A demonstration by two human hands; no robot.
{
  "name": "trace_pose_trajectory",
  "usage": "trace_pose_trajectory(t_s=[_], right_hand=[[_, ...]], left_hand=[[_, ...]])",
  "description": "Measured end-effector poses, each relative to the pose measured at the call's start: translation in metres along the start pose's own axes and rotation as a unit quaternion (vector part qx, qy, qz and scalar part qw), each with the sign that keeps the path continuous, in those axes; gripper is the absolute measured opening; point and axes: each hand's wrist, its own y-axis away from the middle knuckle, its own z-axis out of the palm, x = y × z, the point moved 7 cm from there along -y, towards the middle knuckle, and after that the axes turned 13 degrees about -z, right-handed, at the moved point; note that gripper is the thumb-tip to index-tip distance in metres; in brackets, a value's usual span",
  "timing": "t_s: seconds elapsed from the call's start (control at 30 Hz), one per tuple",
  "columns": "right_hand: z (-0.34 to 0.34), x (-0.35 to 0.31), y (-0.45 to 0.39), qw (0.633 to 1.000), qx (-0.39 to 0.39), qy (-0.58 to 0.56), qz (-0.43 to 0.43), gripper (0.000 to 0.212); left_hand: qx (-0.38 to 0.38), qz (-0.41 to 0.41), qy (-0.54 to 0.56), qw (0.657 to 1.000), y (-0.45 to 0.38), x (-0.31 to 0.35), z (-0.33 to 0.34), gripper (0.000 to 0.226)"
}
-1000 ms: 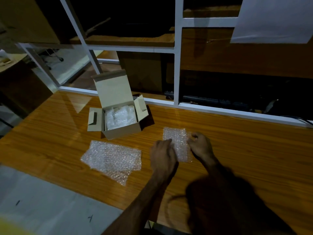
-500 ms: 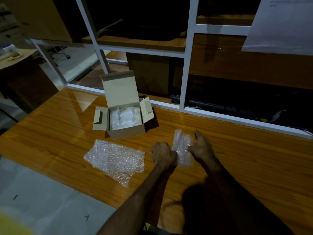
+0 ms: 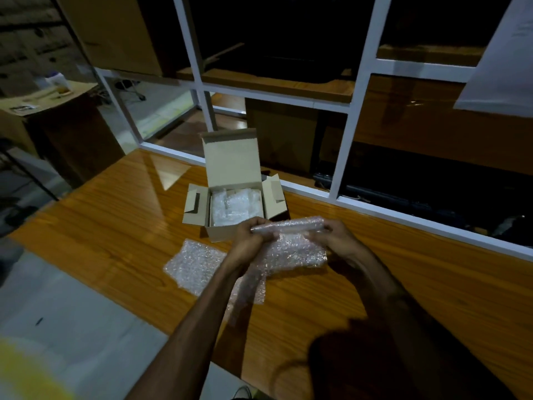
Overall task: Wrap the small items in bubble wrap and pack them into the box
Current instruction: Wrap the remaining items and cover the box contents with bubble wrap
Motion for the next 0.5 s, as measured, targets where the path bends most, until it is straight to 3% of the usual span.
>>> trace_pose_trajectory(t_s=[0.13, 0.23, 0.5], right_hand=[[0.034, -0.014, -0.008, 0.992, 0.047, -0.117, 0.007, 0.037], [0.052, -0.015, -0.018, 0.987, 0.122, -0.101, 0.019, 0.047], [0.081, -0.033, -0.046, 0.972, 0.23, -0.041, 0.017, 0.024]], left_hand=[[0.059, -0.033, 0.1, 0.993, -0.004, -0.019, -0.029, 0.071], [0.065, -0.011, 0.119, 0.991, 0.002, -0.018, -0.037, 0.088], [0.09, 0.075, 0.119, 0.986, 0.007, 0.005, -0.081, 0.067]])
